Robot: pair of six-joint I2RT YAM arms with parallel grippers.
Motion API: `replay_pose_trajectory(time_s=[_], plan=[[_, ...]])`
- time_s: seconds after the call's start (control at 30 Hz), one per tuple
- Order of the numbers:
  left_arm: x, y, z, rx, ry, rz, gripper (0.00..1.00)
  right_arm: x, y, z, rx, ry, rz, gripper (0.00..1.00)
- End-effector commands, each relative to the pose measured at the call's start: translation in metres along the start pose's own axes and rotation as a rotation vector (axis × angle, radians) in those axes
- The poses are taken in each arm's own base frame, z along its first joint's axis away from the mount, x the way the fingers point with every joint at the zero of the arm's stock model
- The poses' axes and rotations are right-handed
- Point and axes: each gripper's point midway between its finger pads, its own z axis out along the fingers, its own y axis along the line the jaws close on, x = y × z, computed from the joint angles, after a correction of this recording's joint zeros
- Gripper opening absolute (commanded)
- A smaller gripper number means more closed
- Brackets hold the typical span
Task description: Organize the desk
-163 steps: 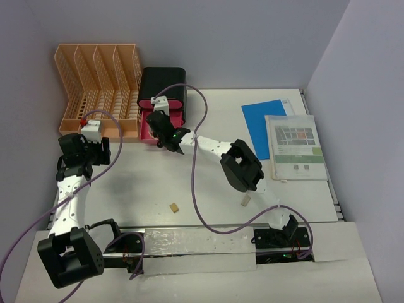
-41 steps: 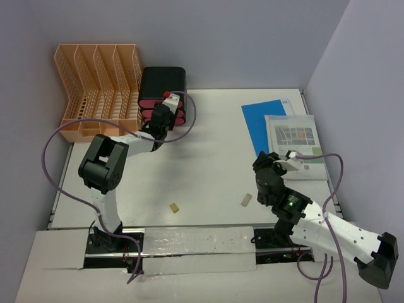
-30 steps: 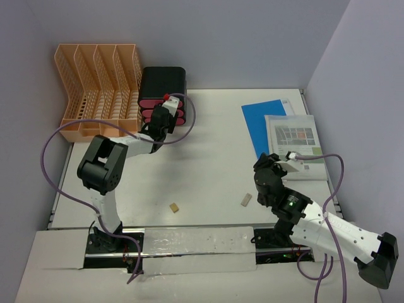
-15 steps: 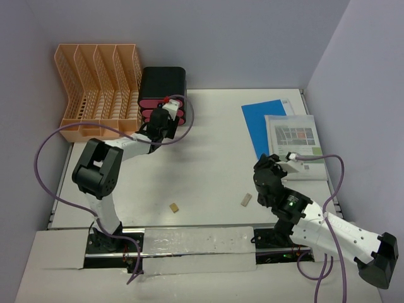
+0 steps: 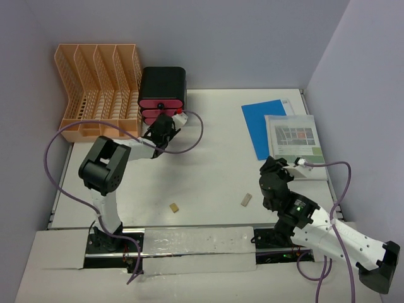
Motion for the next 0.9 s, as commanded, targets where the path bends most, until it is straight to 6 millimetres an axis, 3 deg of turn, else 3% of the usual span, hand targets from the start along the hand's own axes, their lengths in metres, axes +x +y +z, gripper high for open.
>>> replay_pose_trajectory(time_s=[0.0,0.17,0.4,0.5,0.87], plan=[[0.000,0.001,0.011,-0.090,-0.003,0.218,0.62,-0.013,-0.010,0.001,0.051,-0.056,0.007,0.36],[0.001,-0.012,0.015,-0.073,-0.011,0.263,0.63,-0.019,-0.016,0.001,0.070,-0.079,0.005,0.36],[-0.017,-0.013,0.022,-0.092,-0.048,0.278,0.63,-0.022,-0.013,0.001,0.072,-0.090,-0.012,0.36],[-0.016,-0.017,0.029,-0.090,-0.038,0.289,0.62,-0.024,-0.012,0.001,0.075,-0.092,-0.026,0.36],[-0.023,-0.012,0.041,-0.151,-0.045,0.315,0.58,-0.028,-0.010,0.001,0.082,-0.100,-0.043,0.36]])
